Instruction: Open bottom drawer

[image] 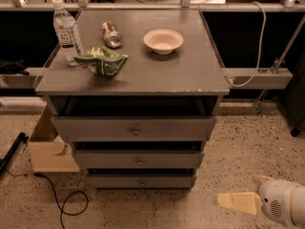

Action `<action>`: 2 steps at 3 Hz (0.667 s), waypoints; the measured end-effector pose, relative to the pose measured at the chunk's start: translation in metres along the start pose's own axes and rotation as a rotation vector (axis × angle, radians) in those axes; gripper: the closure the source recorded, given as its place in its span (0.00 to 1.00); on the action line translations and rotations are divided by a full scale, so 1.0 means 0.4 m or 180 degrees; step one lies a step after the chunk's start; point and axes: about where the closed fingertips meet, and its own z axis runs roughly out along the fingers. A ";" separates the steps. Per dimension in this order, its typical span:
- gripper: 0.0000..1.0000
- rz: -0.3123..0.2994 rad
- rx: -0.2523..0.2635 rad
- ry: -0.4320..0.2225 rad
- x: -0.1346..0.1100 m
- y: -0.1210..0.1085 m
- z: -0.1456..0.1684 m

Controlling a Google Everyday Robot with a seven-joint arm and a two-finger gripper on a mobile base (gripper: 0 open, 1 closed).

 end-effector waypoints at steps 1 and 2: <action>0.00 0.0070 0.0029 0.0056 0.020 -0.005 0.059; 0.00 0.0128 0.0030 0.0038 0.044 0.002 0.107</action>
Offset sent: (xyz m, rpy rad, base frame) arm 0.0132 0.0350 -0.0631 0.0303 0.0374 -0.0499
